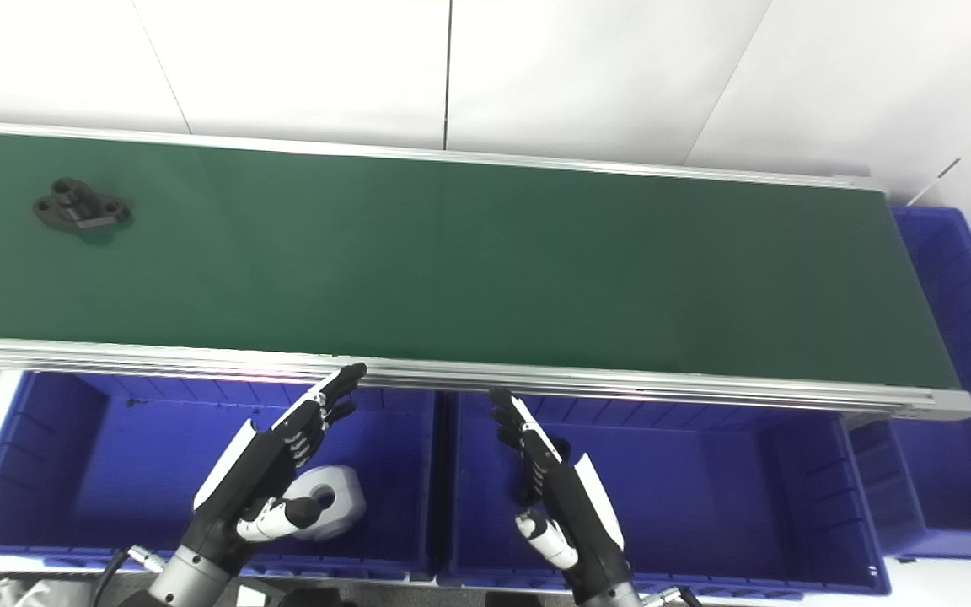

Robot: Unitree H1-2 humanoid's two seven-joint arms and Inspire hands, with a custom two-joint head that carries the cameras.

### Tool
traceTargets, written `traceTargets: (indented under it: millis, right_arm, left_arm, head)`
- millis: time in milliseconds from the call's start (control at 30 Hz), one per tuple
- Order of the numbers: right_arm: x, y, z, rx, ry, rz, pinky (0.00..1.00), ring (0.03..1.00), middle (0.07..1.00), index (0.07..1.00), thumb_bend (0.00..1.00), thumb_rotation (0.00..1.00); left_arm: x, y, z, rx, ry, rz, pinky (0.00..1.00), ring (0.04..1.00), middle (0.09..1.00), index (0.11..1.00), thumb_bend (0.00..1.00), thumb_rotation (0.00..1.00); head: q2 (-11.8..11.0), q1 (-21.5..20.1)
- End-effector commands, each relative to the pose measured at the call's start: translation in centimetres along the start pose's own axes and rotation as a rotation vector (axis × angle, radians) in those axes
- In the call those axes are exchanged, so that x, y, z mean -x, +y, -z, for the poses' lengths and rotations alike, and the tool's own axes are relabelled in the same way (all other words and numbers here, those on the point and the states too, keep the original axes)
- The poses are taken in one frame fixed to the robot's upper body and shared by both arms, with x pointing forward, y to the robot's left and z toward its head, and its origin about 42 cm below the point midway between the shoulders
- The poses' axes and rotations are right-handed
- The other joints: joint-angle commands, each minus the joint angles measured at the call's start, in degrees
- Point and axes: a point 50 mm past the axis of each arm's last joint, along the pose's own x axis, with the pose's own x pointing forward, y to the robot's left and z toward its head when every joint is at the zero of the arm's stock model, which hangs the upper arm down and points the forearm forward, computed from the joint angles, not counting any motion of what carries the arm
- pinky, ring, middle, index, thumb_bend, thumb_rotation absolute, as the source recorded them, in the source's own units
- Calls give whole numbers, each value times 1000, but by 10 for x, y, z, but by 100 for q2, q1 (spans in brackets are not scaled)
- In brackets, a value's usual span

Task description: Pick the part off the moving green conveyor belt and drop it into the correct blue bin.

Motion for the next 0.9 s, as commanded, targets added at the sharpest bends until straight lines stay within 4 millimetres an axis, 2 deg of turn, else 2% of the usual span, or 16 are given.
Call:
traceTargets:
  millis: [0,33,67,100,133,167,200,233,367,400,433,467,533,733,867]
  right_arm:
    - [0,-5,-4,4,-61,9,923,958,993,957,973,990]
    - [0,-6,-1,0,-53,10,925,955,986,951,961,981]
    - [1,-6,1,-3,-47,10,927,954,984,949,966,977]
    - [1,-7,4,-4,-36,10,927,954,984,949,968,976]
    - [2,-8,6,0,-27,10,927,956,986,949,980,977]
    - [2,-9,9,3,-16,9,923,956,988,949,989,982]
    - [2,-10,12,4,-9,9,919,956,990,951,995,984]
    - [3,-12,15,4,2,9,918,954,991,951,997,983]
    - [3,-19,26,-16,35,12,921,953,984,942,1000,966]
    - [2,-21,29,-24,44,12,927,953,980,942,998,960]
    - [2,-22,31,-30,50,12,930,953,980,942,999,958]
    - [2,-24,34,-36,57,13,934,954,979,942,1000,956]
    - [2,-27,36,-40,64,10,948,958,985,946,1000,956]
    - [2,-35,42,-49,79,15,956,964,992,955,1000,954]
    - [1,-40,45,-48,85,12,967,979,1000,973,1000,960]
  left_arm:
    - [-1,-4,-3,-10,-51,6,938,988,985,924,966,776]
    - [-1,-5,-1,-10,-47,6,939,988,988,924,966,771]
    - [-1,-6,0,-9,-47,9,940,989,990,926,961,769]
    - [-2,-8,4,-7,-48,12,940,990,991,927,961,768]
    - [-2,-9,7,-5,-49,15,937,989,991,927,954,765]
    - [-2,-11,12,-2,-50,18,933,988,991,926,952,762]
    - [-2,-12,14,0,-52,20,930,988,990,924,944,756]
    - [-3,-14,18,1,-53,21,926,988,989,922,940,753]
    - [-10,-21,31,-5,-35,23,880,967,964,898,950,741]
    - [-12,-22,34,-9,-27,23,863,958,955,888,958,745]
    - [-13,-24,35,-12,-23,23,858,955,952,886,960,746]
    - [-14,-25,37,-12,-17,24,855,953,951,883,962,747]
    - [-16,-27,39,-16,-10,25,839,944,943,872,963,750]
    - [-24,-31,43,-33,-3,27,809,927,927,855,956,759]
    - [-30,-34,44,-39,-2,15,774,903,909,838,952,767]
  head:
    - [5,9]
    - [-171,79]
    - [-171,79]
    - [-407,201]
    - [-407,201]
    - [-647,340]
    - [-647,340]
    - [-886,499]
    - [-1238,820]
    - [-1394,953]
    - [-1394,953]
    - [-1513,1066]
    - [-1591,1143]
    - [-1649,1427]
    - [-1773,1686]
